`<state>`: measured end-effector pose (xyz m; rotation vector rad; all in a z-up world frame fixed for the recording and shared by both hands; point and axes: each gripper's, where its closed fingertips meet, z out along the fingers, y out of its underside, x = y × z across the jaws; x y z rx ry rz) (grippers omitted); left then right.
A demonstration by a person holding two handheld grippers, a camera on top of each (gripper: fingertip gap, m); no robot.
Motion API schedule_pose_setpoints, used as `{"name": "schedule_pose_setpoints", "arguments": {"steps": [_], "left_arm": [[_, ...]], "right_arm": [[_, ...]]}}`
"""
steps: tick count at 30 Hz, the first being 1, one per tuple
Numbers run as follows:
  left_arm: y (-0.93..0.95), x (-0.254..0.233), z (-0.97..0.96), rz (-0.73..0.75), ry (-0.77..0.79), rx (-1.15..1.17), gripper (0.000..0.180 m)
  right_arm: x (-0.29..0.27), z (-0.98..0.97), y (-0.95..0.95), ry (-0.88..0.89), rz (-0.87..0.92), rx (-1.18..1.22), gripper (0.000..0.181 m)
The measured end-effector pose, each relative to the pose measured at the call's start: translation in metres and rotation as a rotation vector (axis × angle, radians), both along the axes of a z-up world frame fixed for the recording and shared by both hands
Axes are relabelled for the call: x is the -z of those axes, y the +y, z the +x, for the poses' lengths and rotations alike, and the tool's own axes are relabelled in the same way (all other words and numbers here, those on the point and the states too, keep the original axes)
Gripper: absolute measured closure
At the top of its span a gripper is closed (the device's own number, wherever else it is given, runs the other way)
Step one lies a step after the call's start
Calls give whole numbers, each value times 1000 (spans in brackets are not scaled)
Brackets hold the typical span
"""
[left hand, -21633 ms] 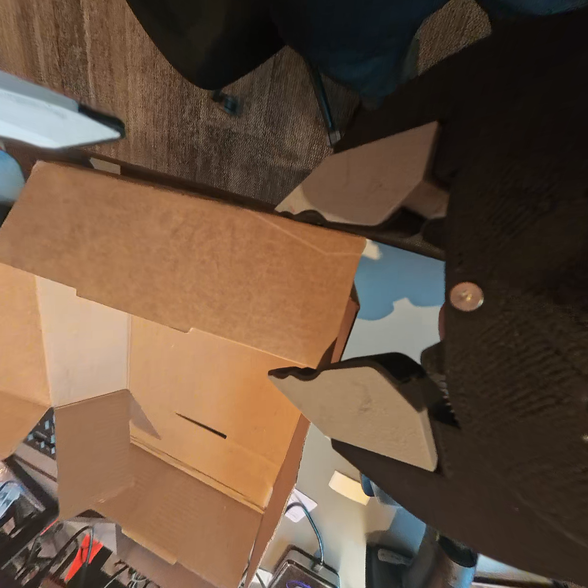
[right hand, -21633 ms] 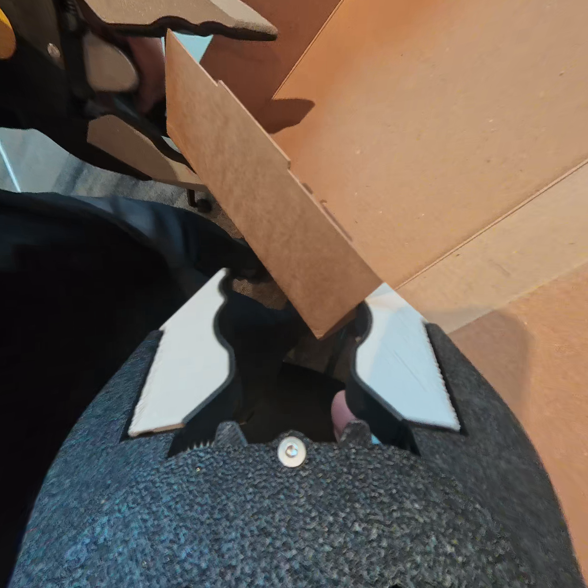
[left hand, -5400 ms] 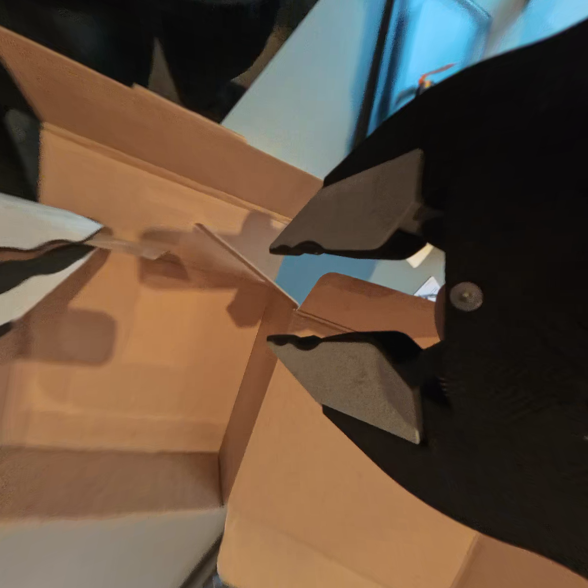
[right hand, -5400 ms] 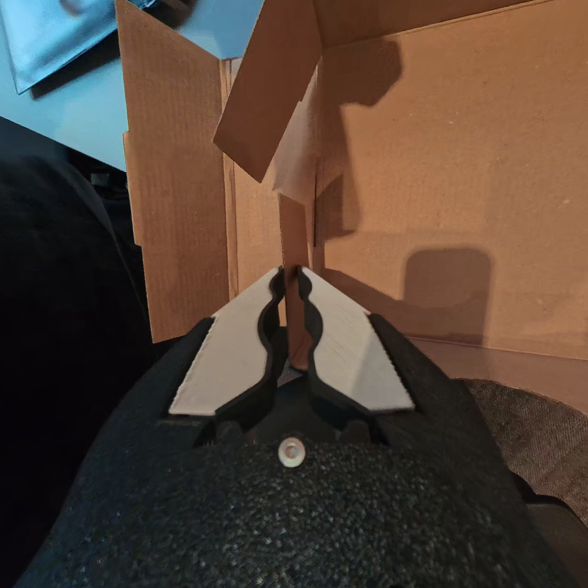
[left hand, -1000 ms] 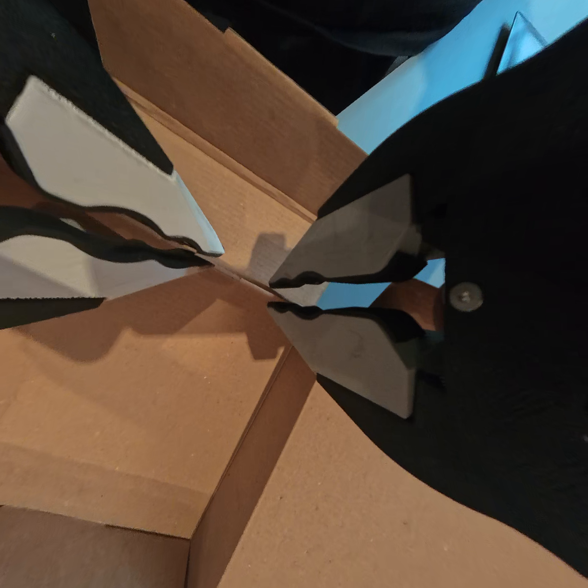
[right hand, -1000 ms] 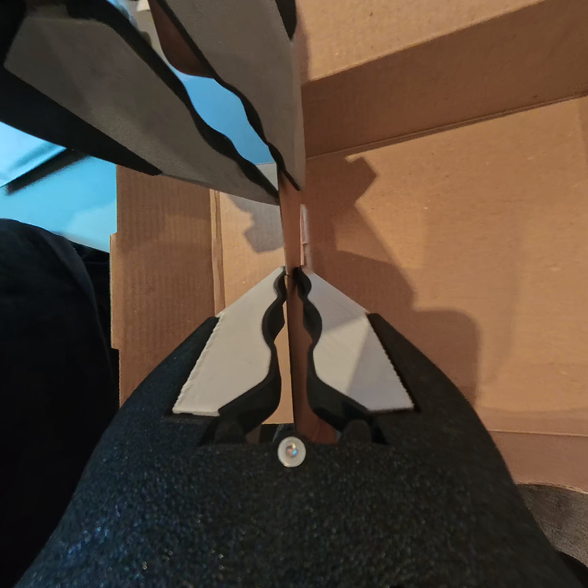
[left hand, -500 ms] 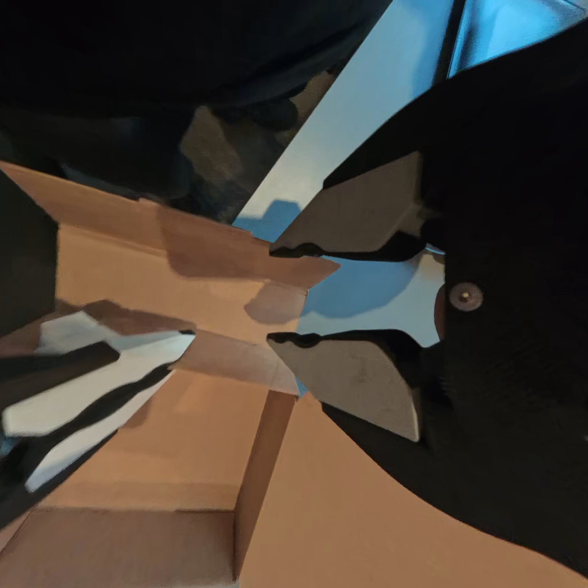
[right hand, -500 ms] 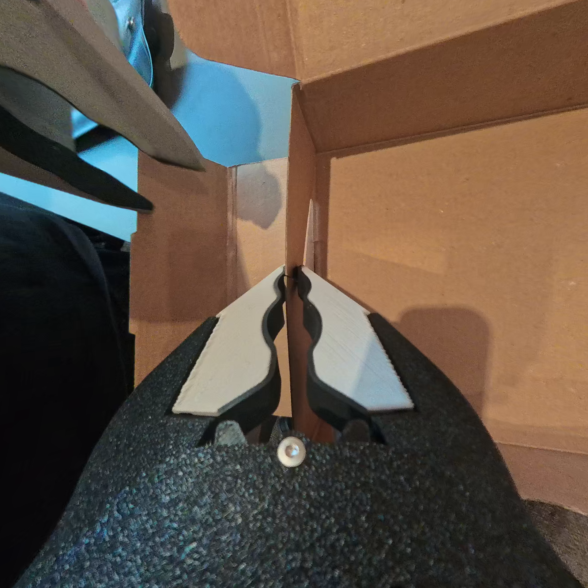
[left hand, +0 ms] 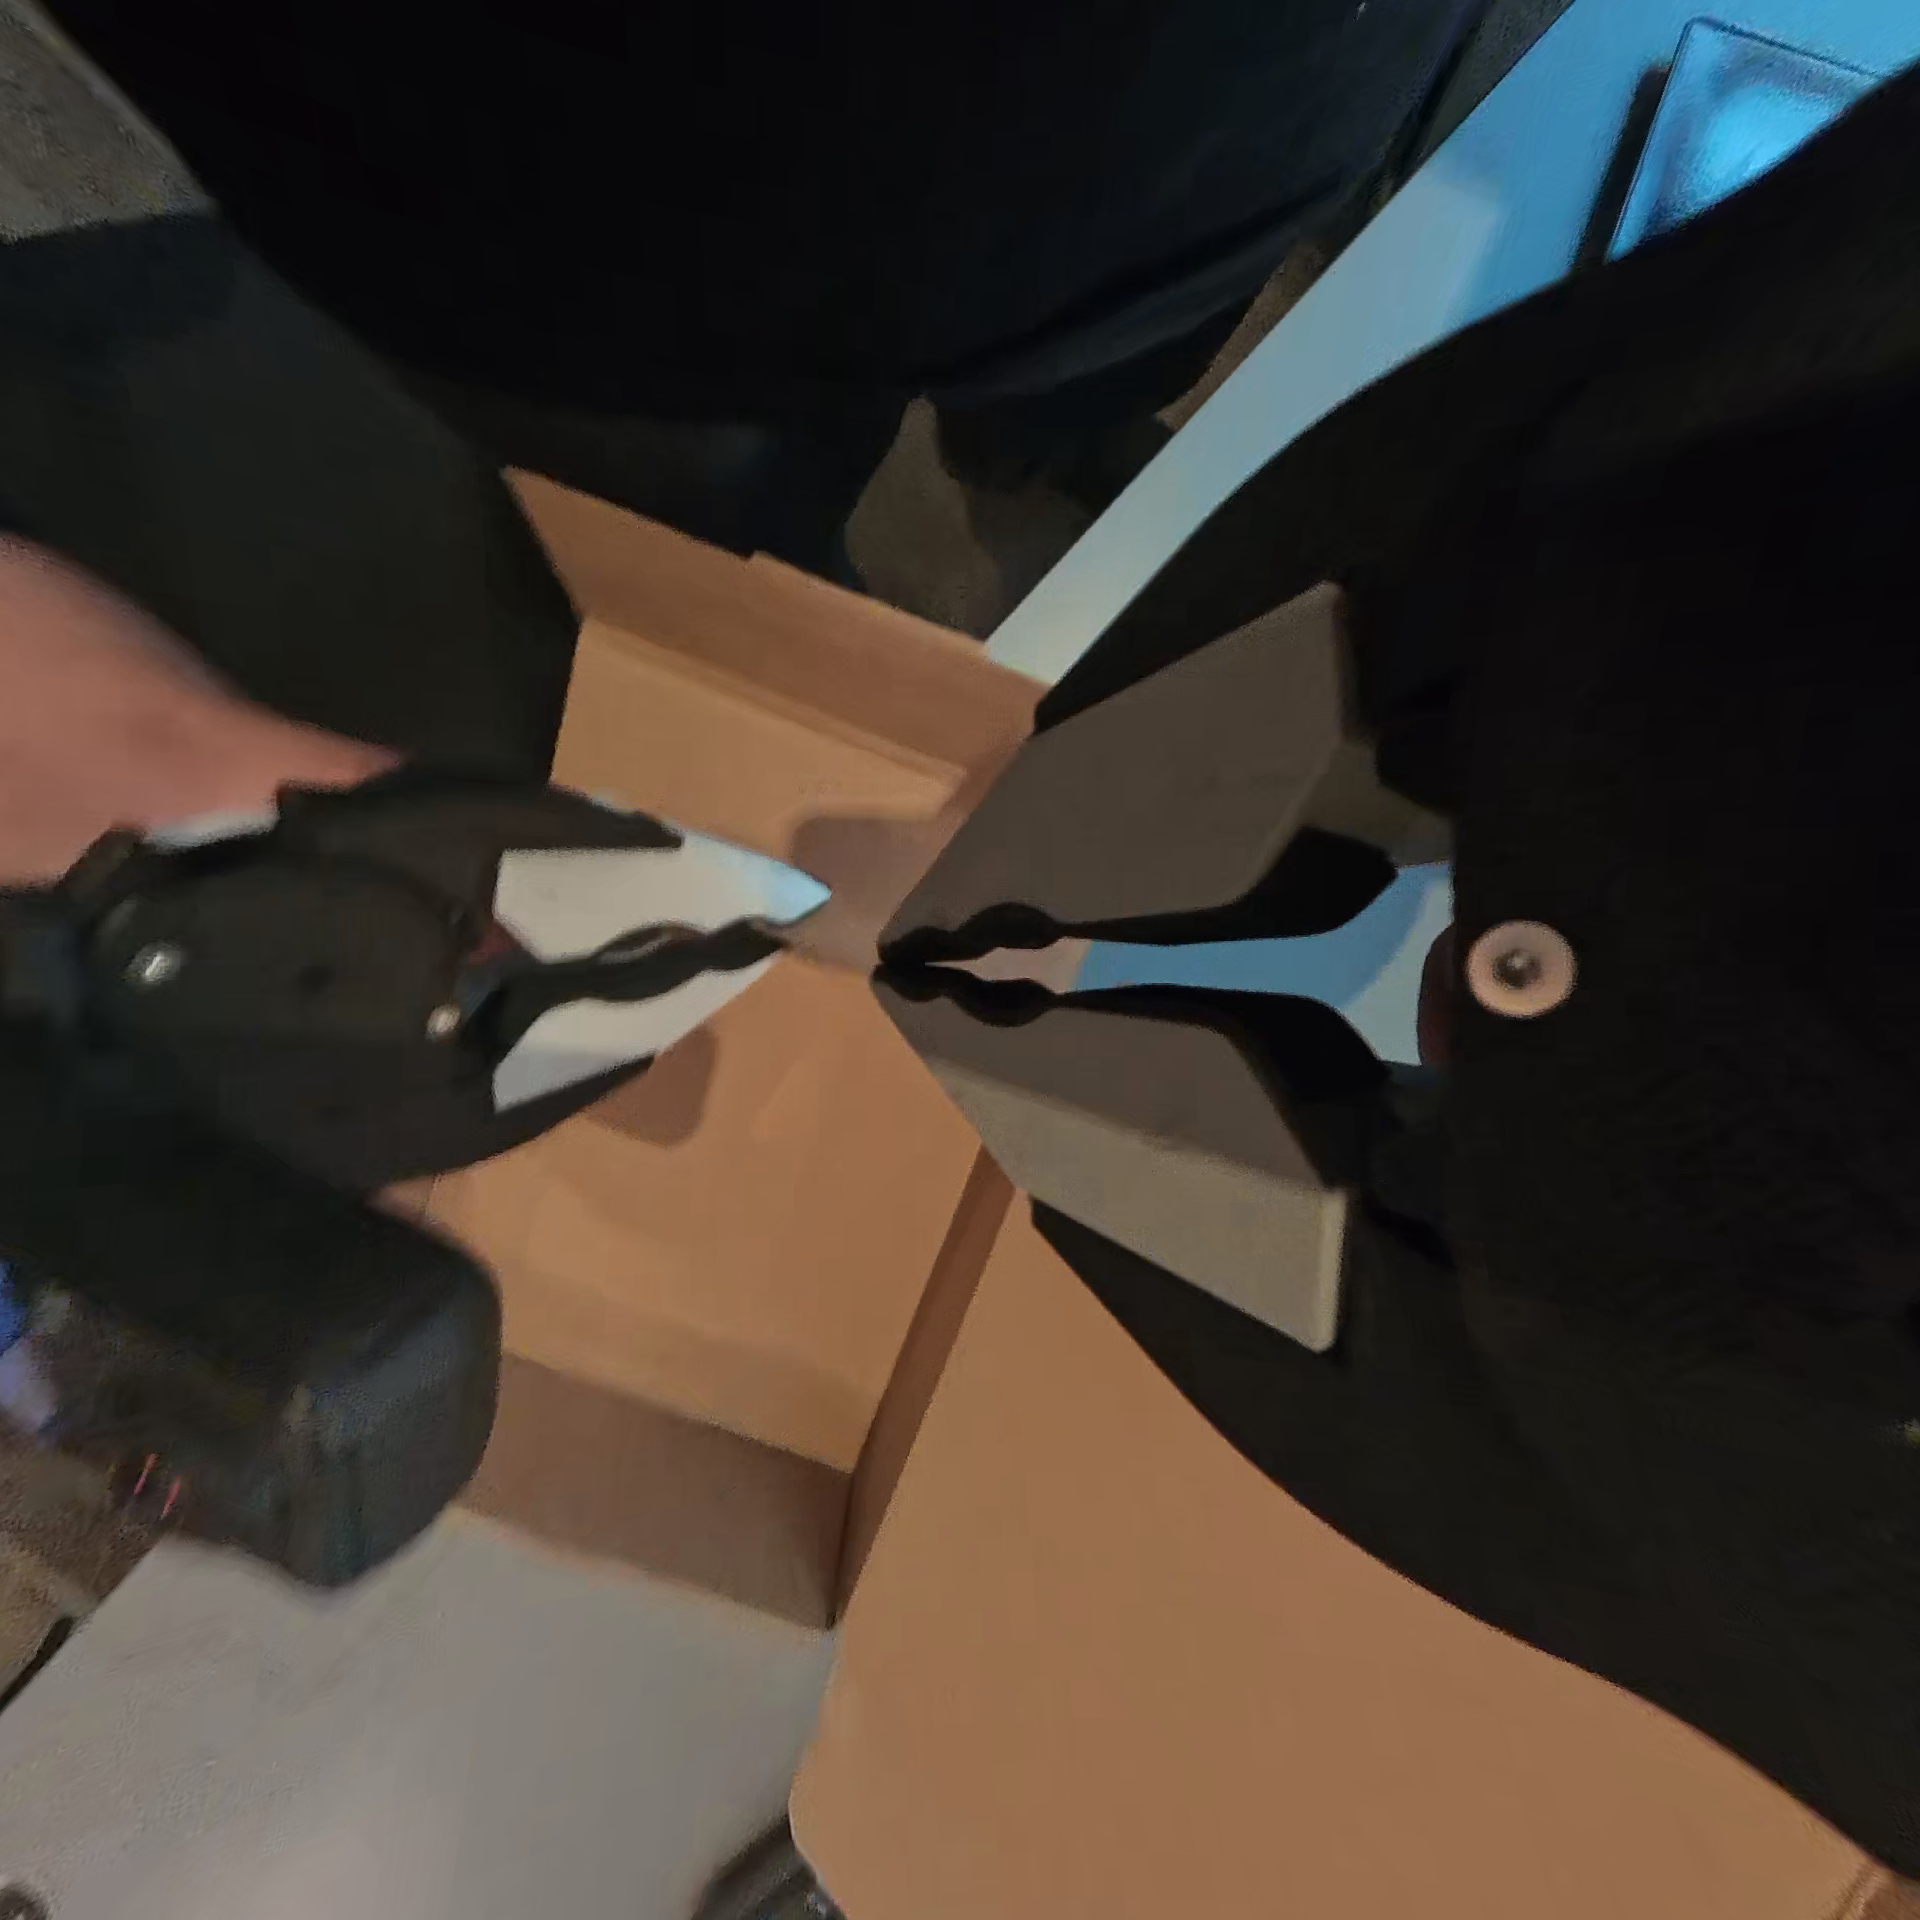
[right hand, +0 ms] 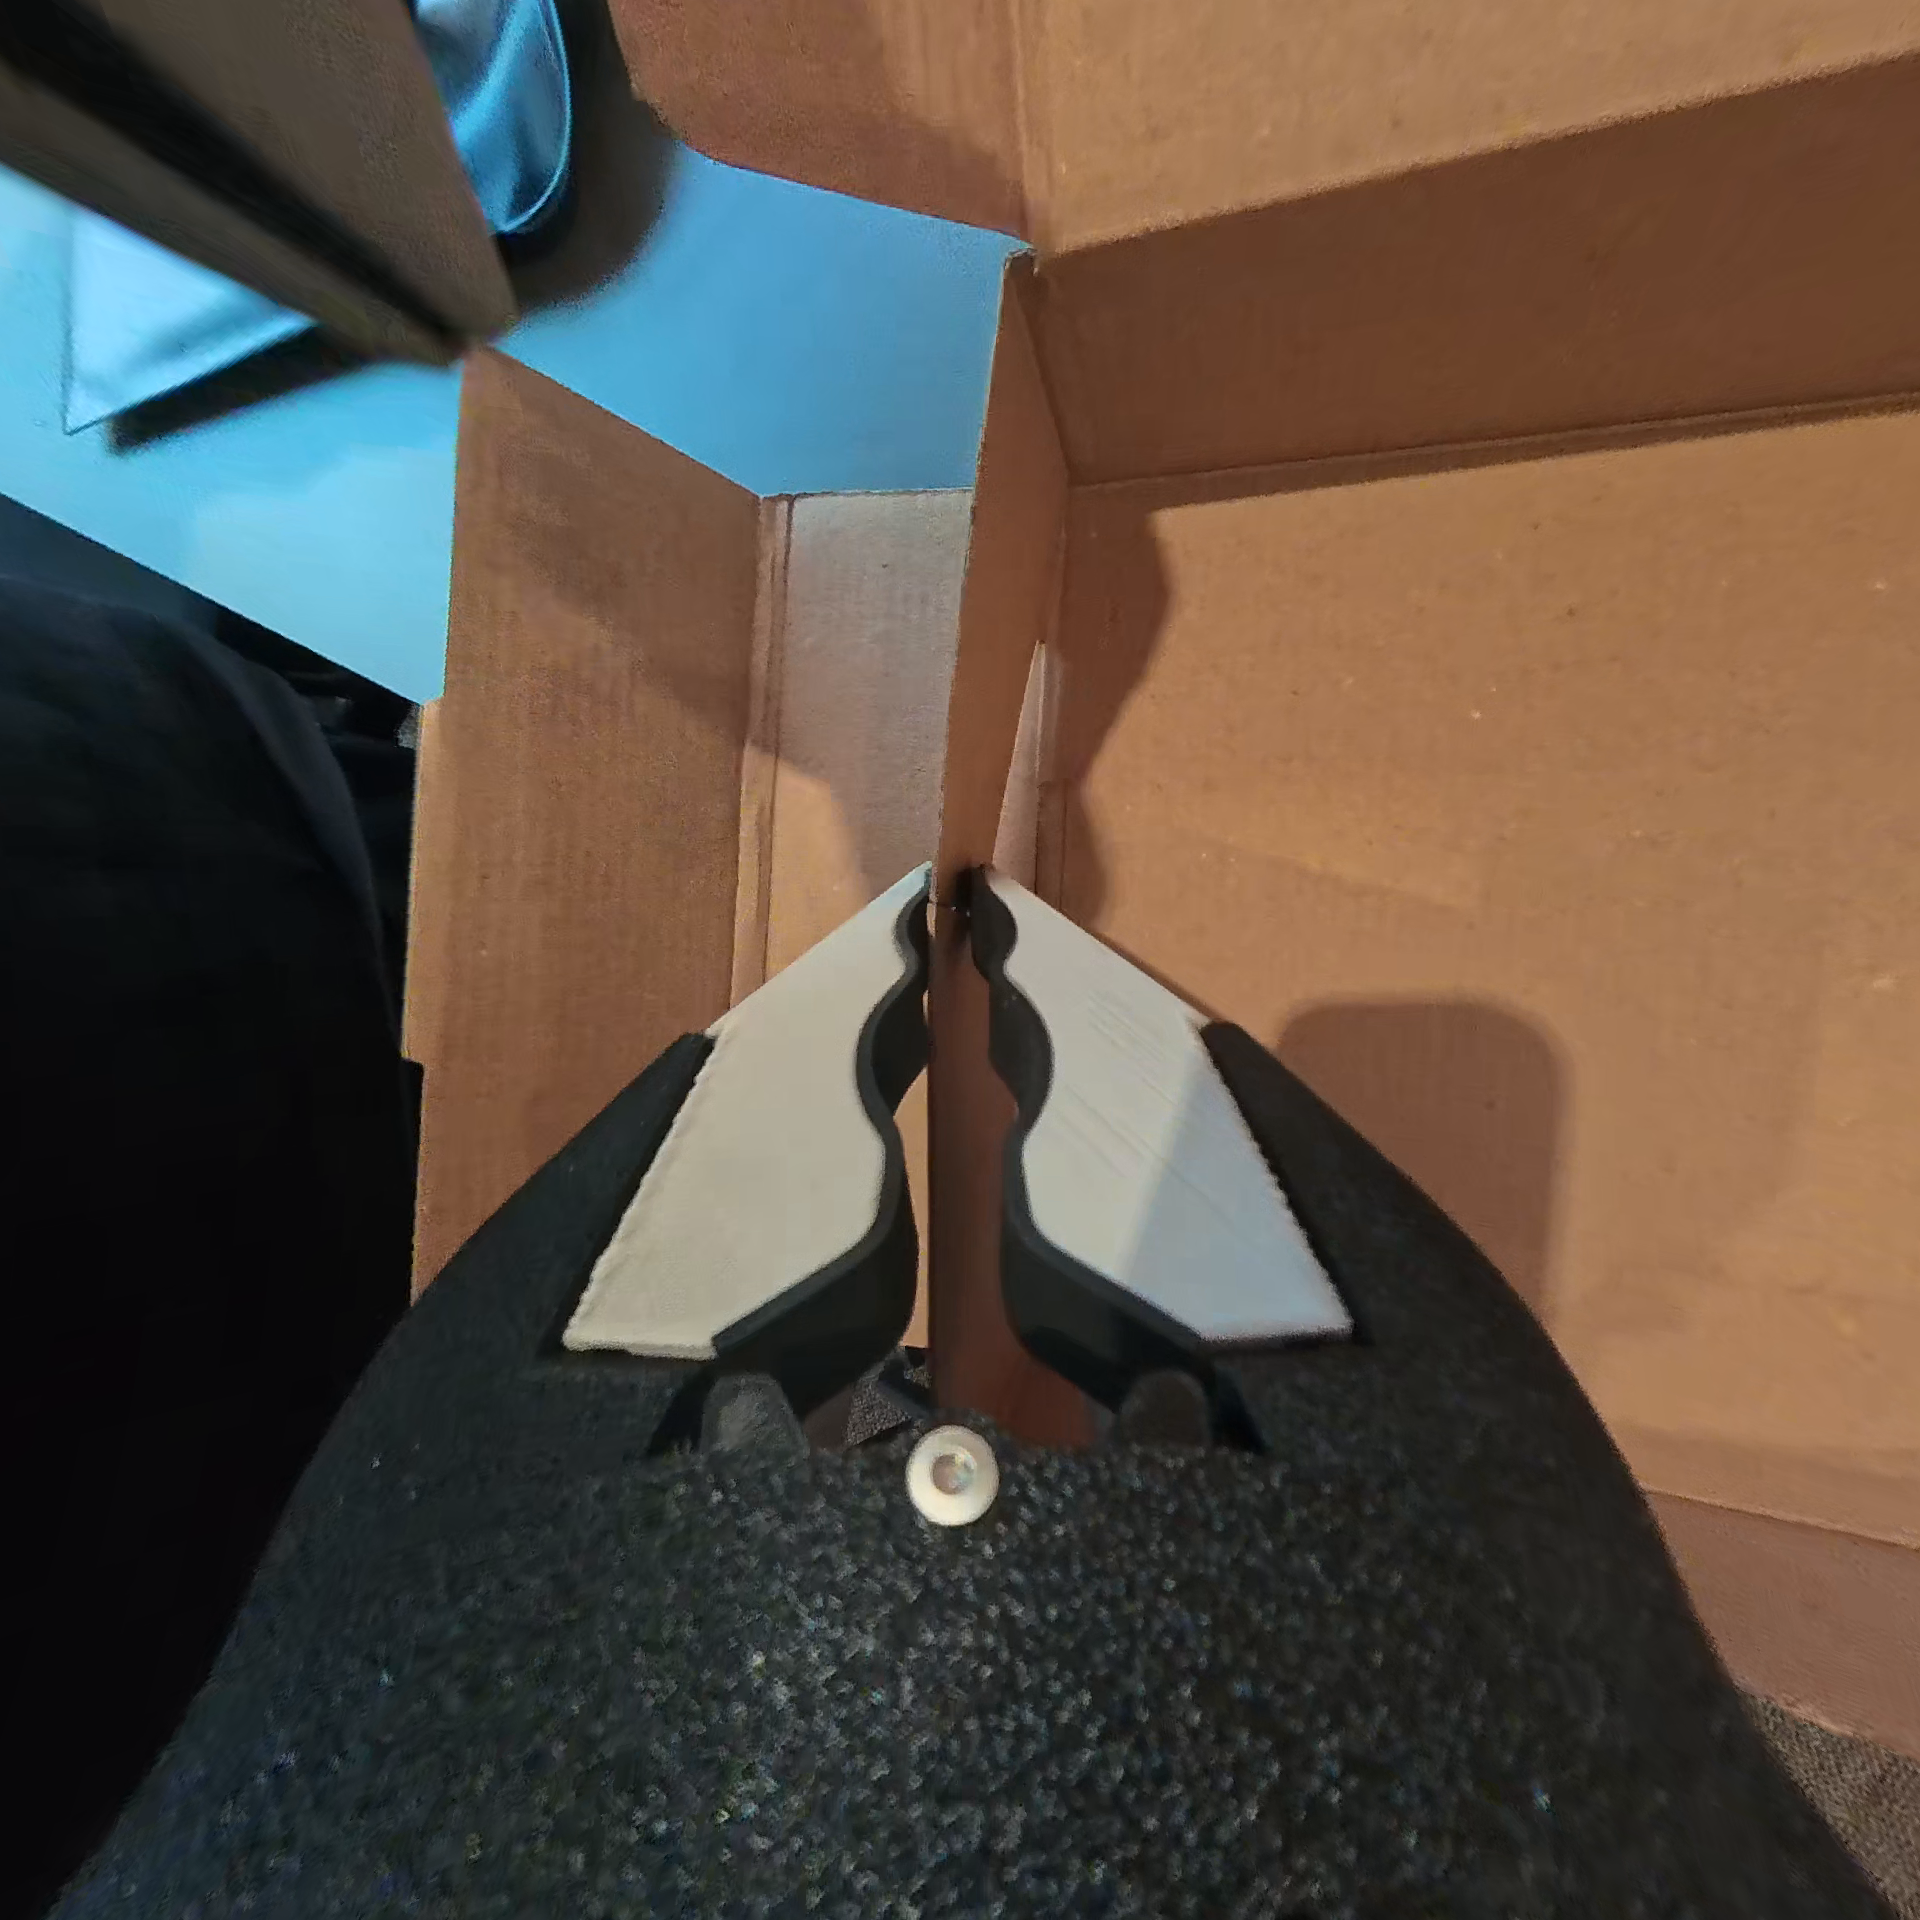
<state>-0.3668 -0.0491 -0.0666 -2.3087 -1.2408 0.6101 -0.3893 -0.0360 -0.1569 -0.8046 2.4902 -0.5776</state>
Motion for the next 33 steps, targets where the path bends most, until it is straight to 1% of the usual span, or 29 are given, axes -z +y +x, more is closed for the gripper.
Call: {"name": "schedule_pose_setpoints", "arguments": {"steps": [2,4,5,6,7,8,9,11,12,13,14,15,17,19,22,25,27,28,31,33], "left_arm": [[-3,-8,-1,40,-26,3,180],[12,-8,11,144,-113,65,180],[19,-2,22,162,-166,92,180],[21,8,30,138,-202,97,179],[20,22,37,86,-228,97,135],[22,37,45,33,-257,108,119],[26,51,52,-5,-282,133,128],[36,73,60,-68,-285,172,126],[33,84,60,-132,-282,160,126],[27,92,59,-198,-279,136,134],[24,97,57,-234,-280,123,157],[22,100,55,-252,-273,108,172],[20,99,50,-259,-258,91,180],[24,87,46,-215,-231,88,180],[31,53,39,-134,-164,110,180],[30,44,43,-112,-215,114,180],[30,50,47,3,-297,19,180],[29,51,46,78,-310,-39,180],[27,43,37,298,-279,-202,178],[29,43,35,335,-271,-231,177]], "right_arm": [[0,-1,-1,-9,7,7,178],[0,-1,-1,-12,8,5,178],[1,0,0,-11,7,0,178],[1,0,0,-12,8,-3,178],[1,0,0,-13,9,-5,177],[1,0,0,-14,11,-7,177],[1,0,0,-16,13,-6,177],[1,0,0,-14,13,-9,177],[1,0,0,-11,12,-11,177],[1,0,0,-9,12,-14,177],[2,0,0,-11,14,-17,177],[2,1,0,-15,18,-19,177],[2,3,2,-13,21,-30,177],[2,3,4,-5,19,-39,177],[1,8,11,-36,37,-73,177],[-1,18,14,2,12,-132,179],[3,21,18,40,13,-179,178],[3,22,18,34,14,-188,177],[-2,23,21,-54,67,-187,175],[-1,23,23,-55,71,-215,175]]}}
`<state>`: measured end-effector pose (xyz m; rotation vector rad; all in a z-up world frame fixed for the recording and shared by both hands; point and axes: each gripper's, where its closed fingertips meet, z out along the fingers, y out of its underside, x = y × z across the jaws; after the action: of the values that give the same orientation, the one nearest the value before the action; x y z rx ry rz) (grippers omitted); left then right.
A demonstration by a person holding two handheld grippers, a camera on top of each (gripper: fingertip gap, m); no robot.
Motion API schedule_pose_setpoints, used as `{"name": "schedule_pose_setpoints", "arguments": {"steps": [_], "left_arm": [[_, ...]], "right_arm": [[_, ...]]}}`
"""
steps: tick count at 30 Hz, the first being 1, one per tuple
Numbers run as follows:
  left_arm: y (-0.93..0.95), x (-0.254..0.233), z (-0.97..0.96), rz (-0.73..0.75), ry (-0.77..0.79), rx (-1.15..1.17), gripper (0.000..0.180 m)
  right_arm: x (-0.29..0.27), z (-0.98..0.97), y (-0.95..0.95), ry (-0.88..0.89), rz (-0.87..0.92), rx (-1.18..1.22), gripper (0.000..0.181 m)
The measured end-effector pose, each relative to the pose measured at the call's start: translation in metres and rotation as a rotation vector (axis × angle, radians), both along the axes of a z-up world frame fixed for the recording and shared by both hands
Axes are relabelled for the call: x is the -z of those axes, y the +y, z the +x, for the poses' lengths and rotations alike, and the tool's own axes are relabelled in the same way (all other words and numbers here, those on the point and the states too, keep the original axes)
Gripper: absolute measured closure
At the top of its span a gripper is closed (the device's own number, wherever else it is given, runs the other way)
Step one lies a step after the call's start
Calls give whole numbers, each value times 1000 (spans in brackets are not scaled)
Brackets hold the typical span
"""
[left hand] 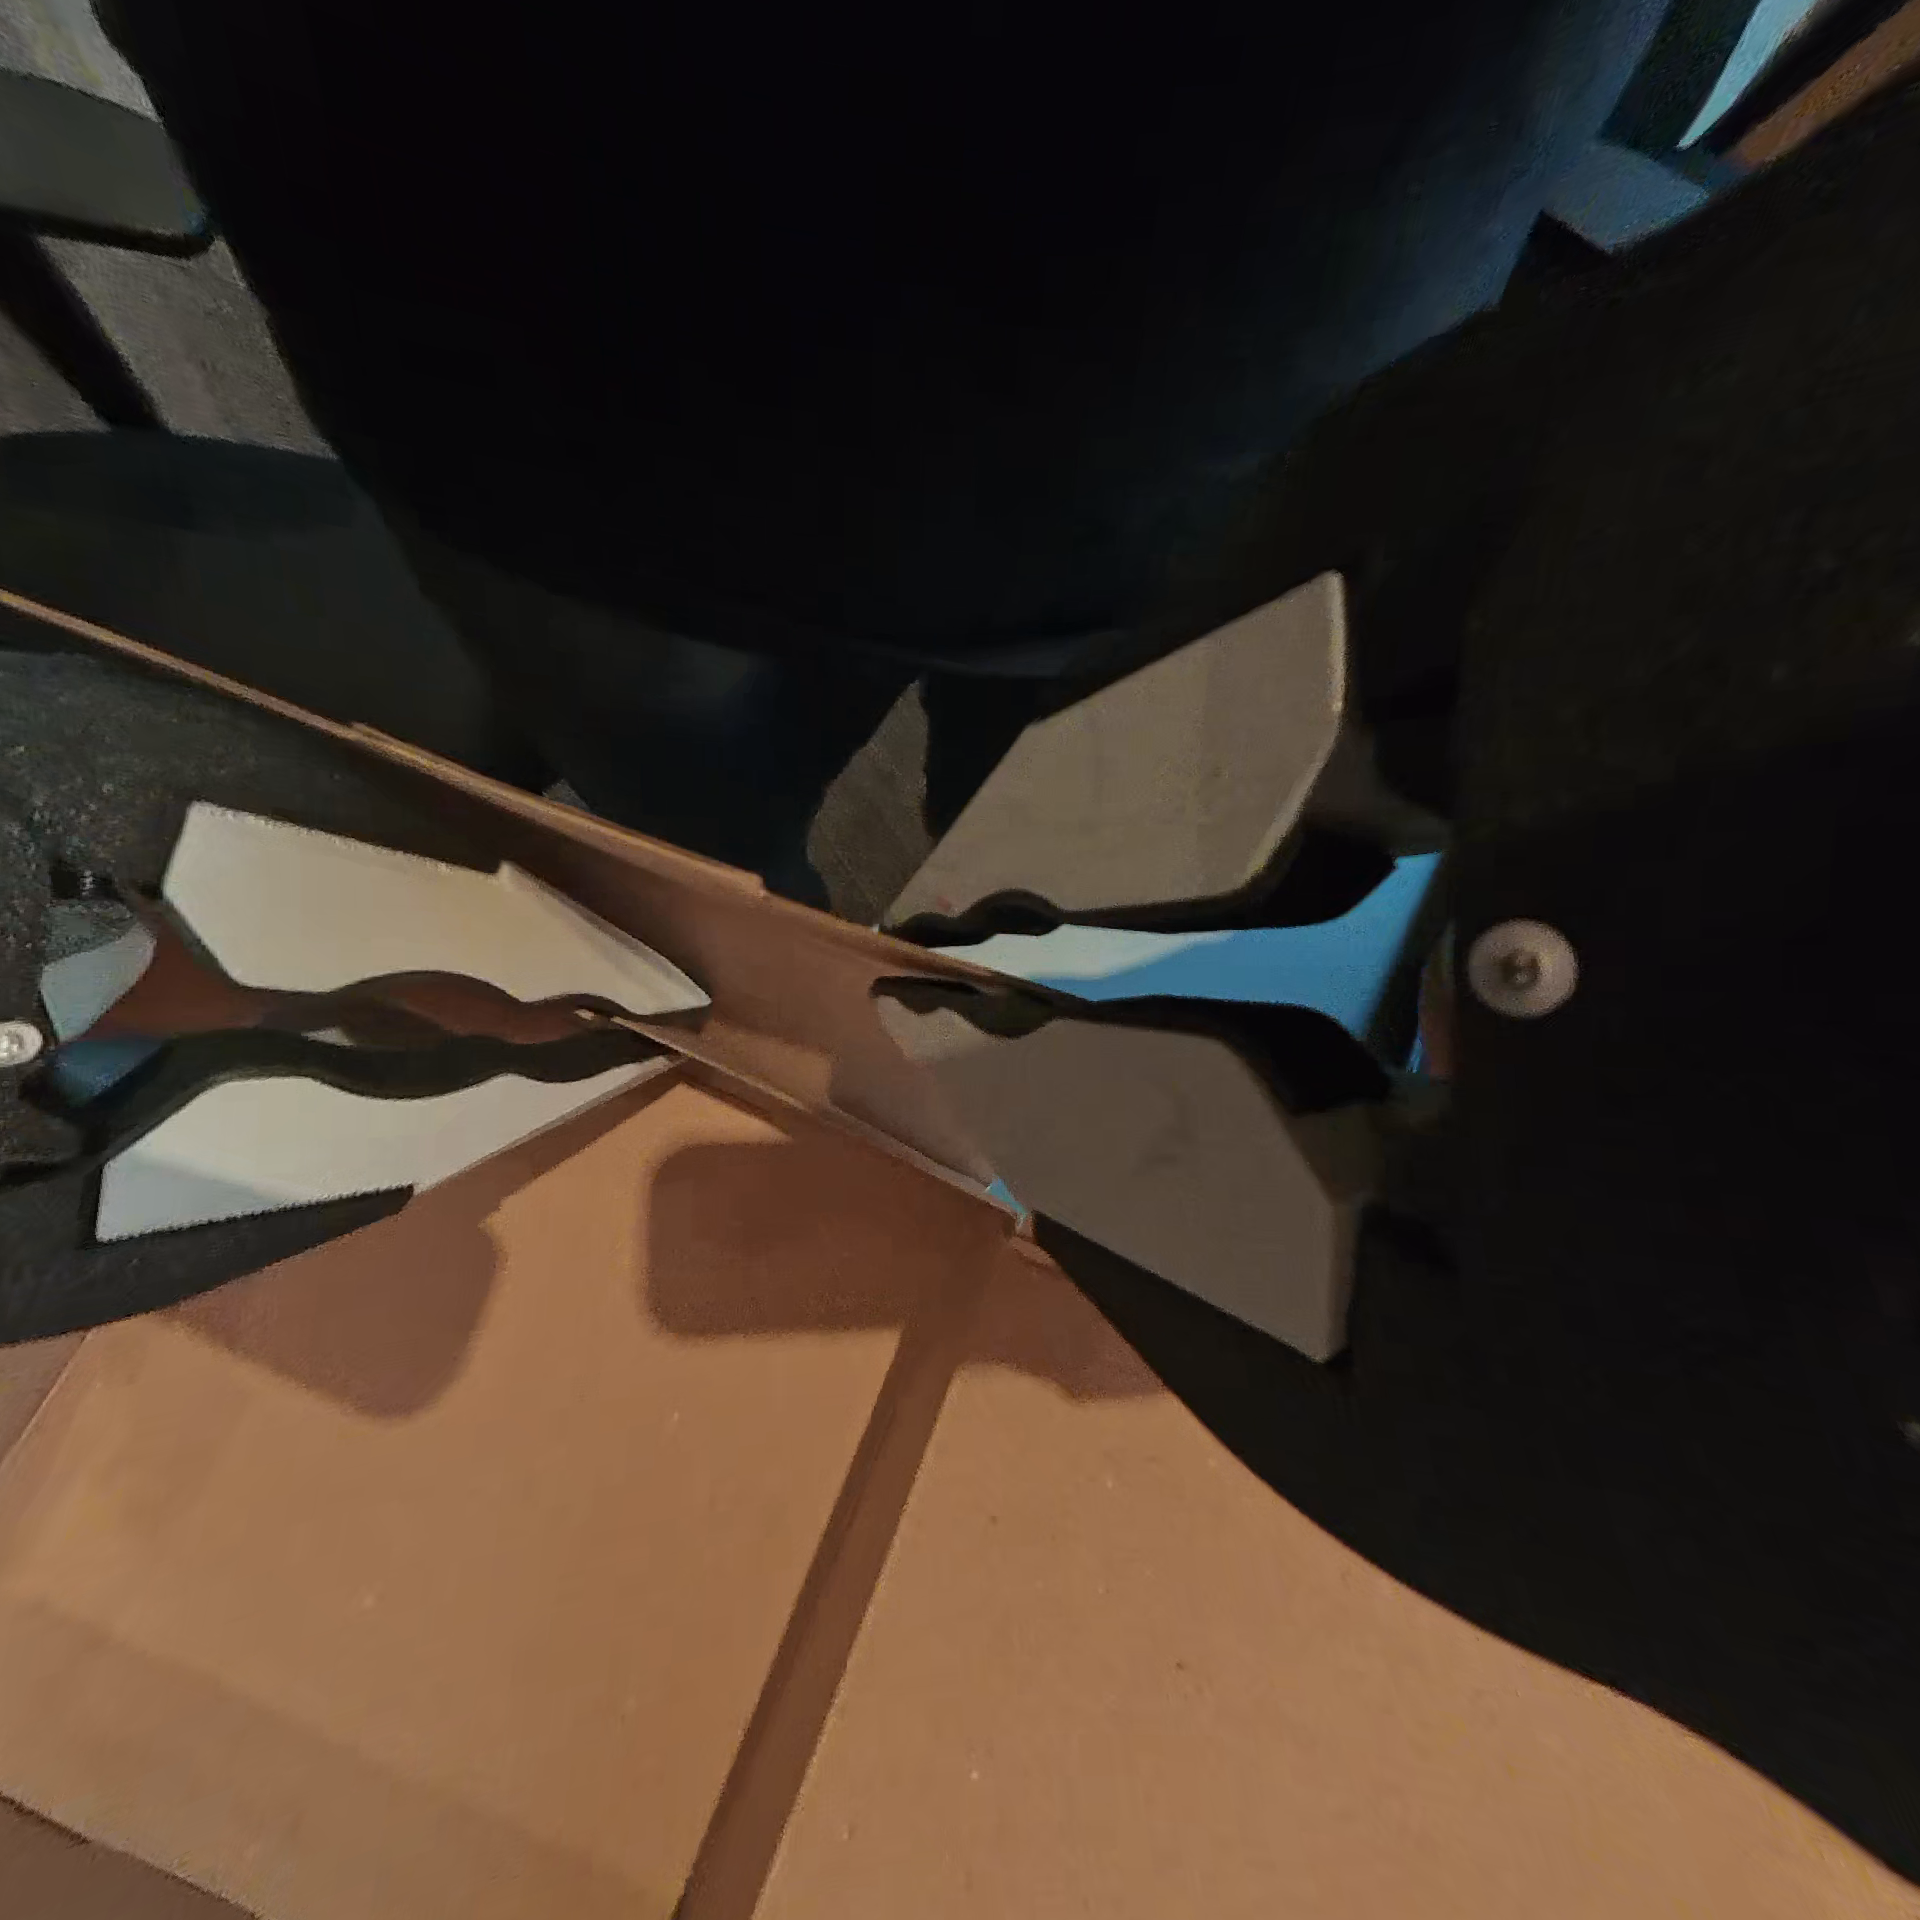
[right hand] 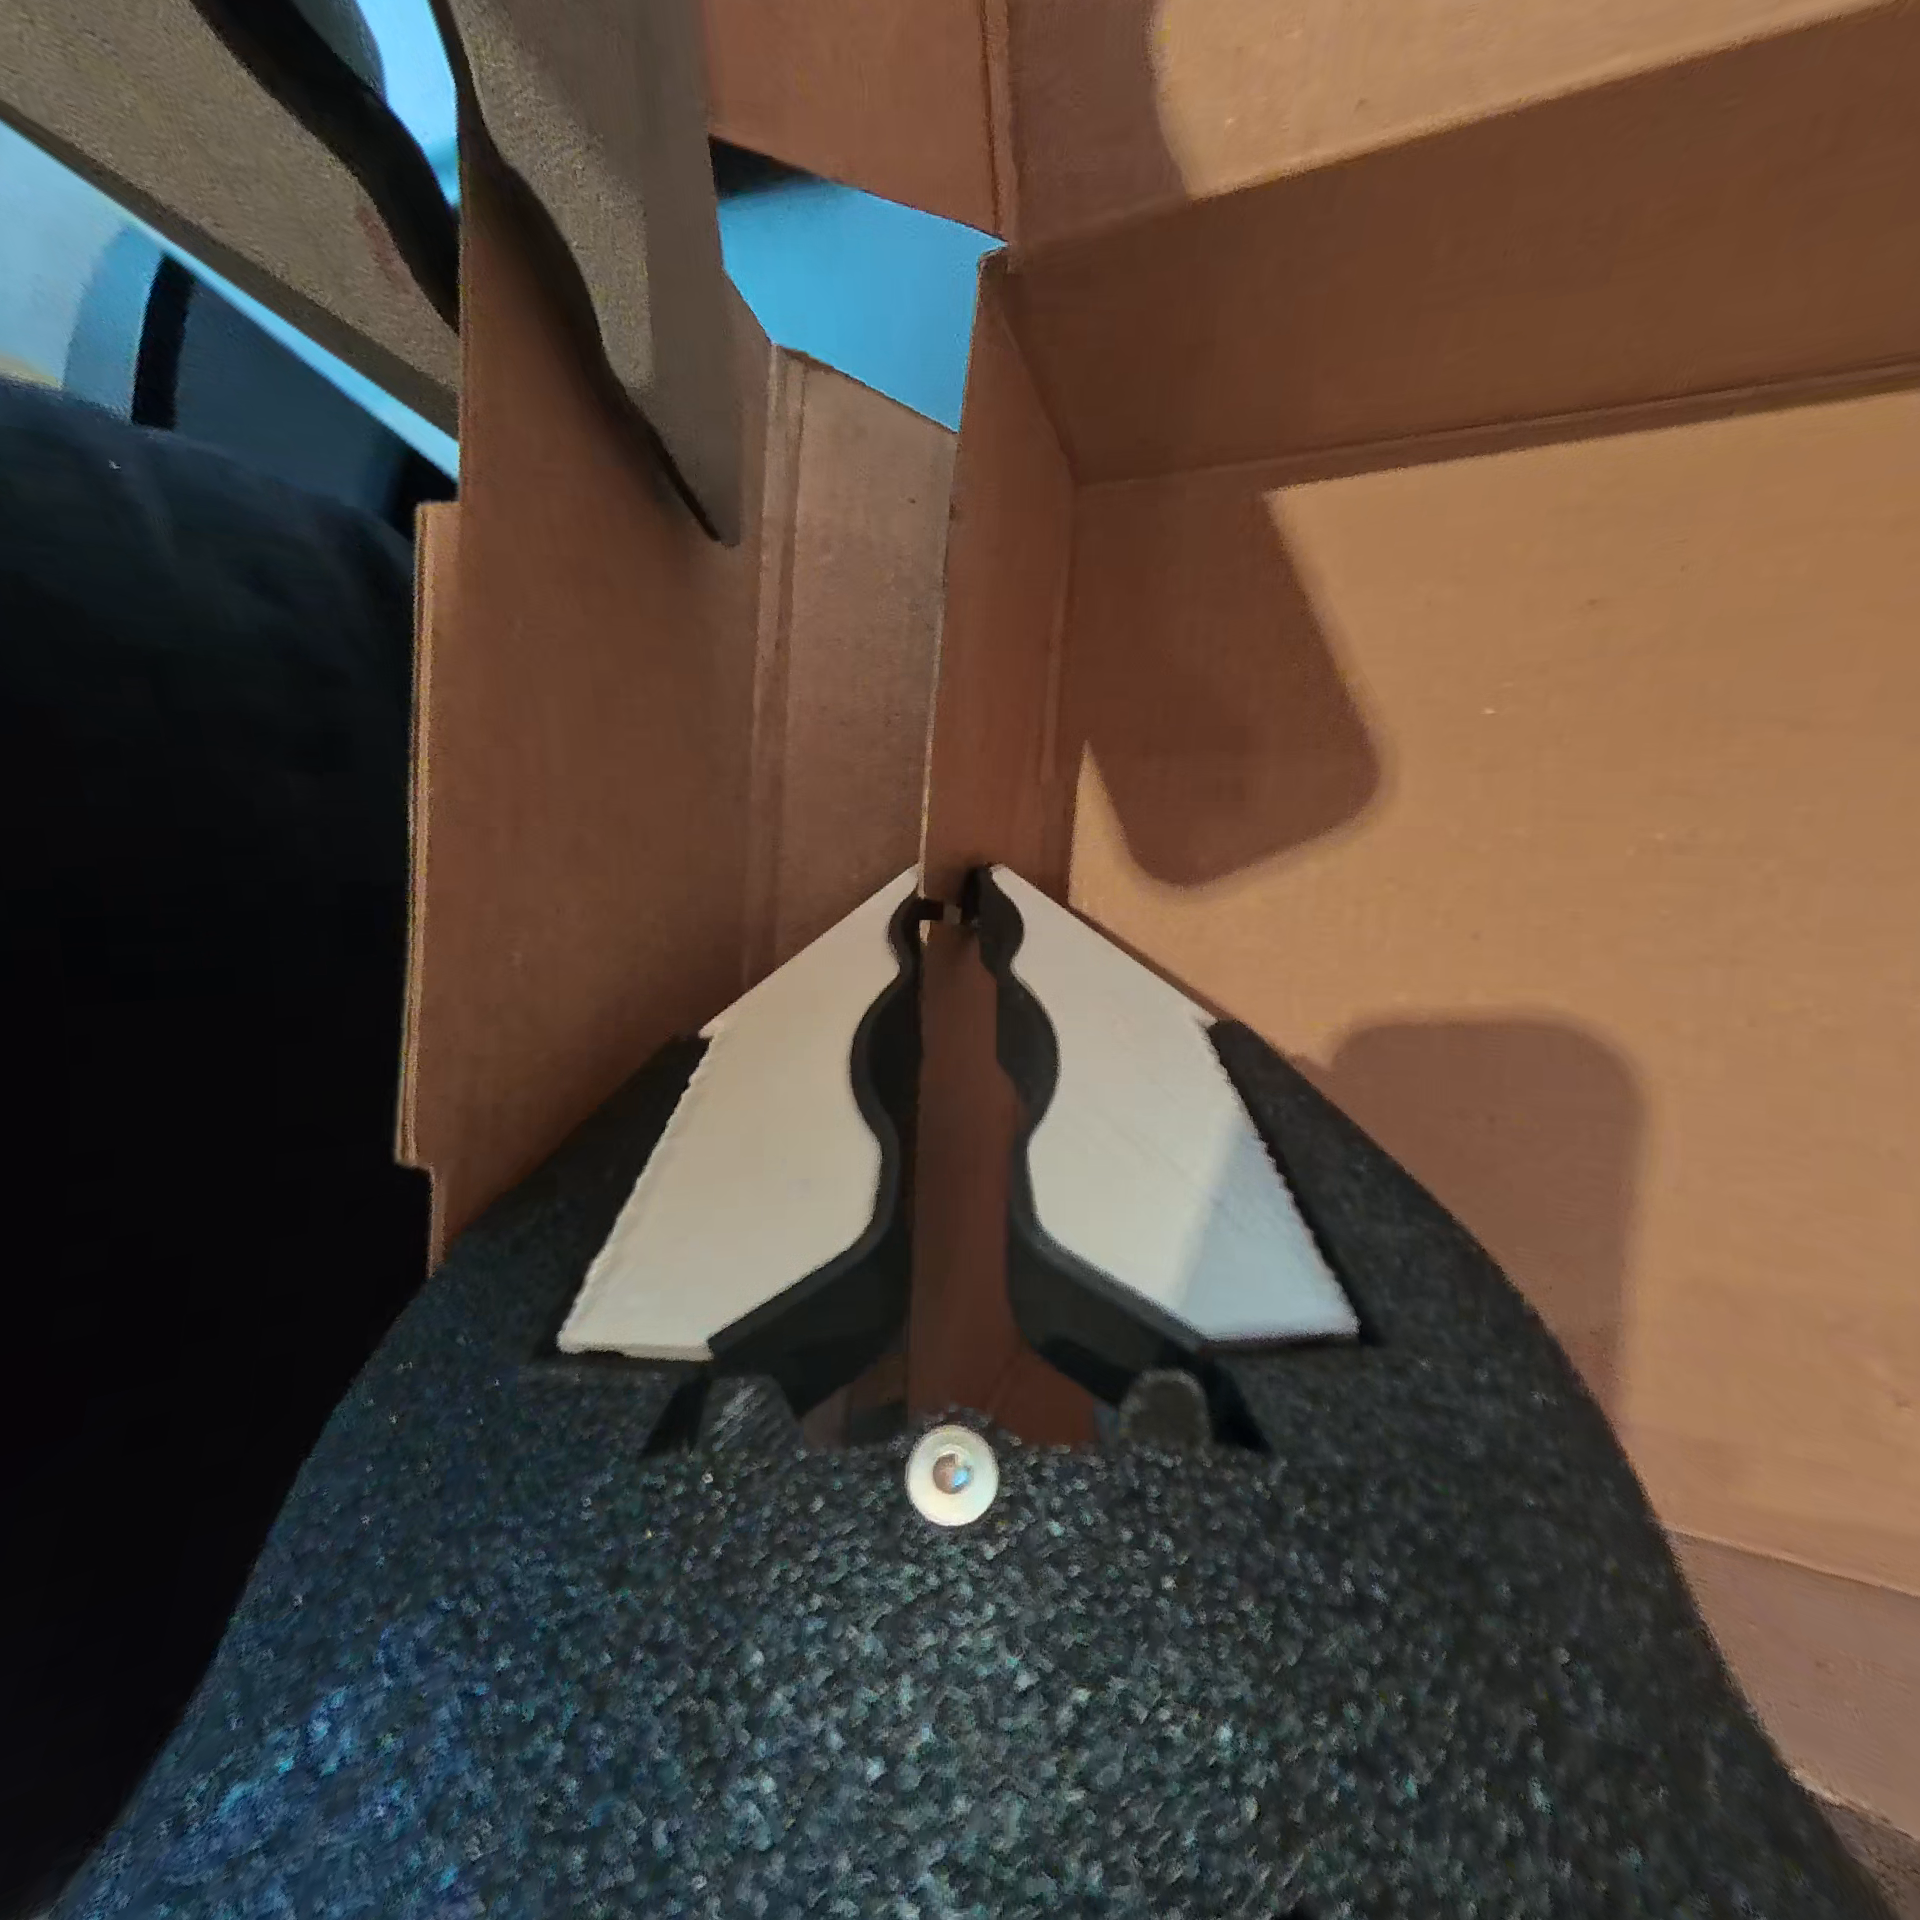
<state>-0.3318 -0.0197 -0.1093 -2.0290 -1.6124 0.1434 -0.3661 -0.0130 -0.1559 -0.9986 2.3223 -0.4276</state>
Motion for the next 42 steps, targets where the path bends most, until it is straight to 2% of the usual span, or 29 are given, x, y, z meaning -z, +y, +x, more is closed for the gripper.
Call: {"name": "schedule_pose_setpoints", "arguments": {"steps": [4,7,13,16,19,20,23,25,31,35,38,42], "left_arm": [[9,0,5,38,-13,20,179],[12,6,14,64,-75,57,179],[9,5,13,27,-91,72,178],[7,-2,12,31,-83,53,179],[5,3,17,19,-119,44,179],[5,5,19,18,-131,44,179],[7,6,20,26,-137,29,178],[8,4,18,30,-134,18,179],[9,3,13,77,-135,-21,178],[10,-2,9,159,-141,-56,177],[8,-2,11,197,-177,-68,177],[5,2,16,210,-220,-59,176]], "right_arm": [[-4,4,8,-51,58,-53,172],[-11,17,22,-175,203,-94,171],[-16,13,16,-200,343,-67,168],[-35,-6,-9,-246,225,14,154],[-68,-27,-25,-386,191,95,138],[-75,-38,-28,-385,163,111,136],[-87,-80,-29,-303,49,201,132],[-100,-98,-9,-307,-2,203,133],[-77,-102,39,-172,-49,219,130],[-73,-91,18,105,-363,160,128],[-57,-78,16,235,-415,33,137],[-65,-73,28,235,-424,-78,135]]}}
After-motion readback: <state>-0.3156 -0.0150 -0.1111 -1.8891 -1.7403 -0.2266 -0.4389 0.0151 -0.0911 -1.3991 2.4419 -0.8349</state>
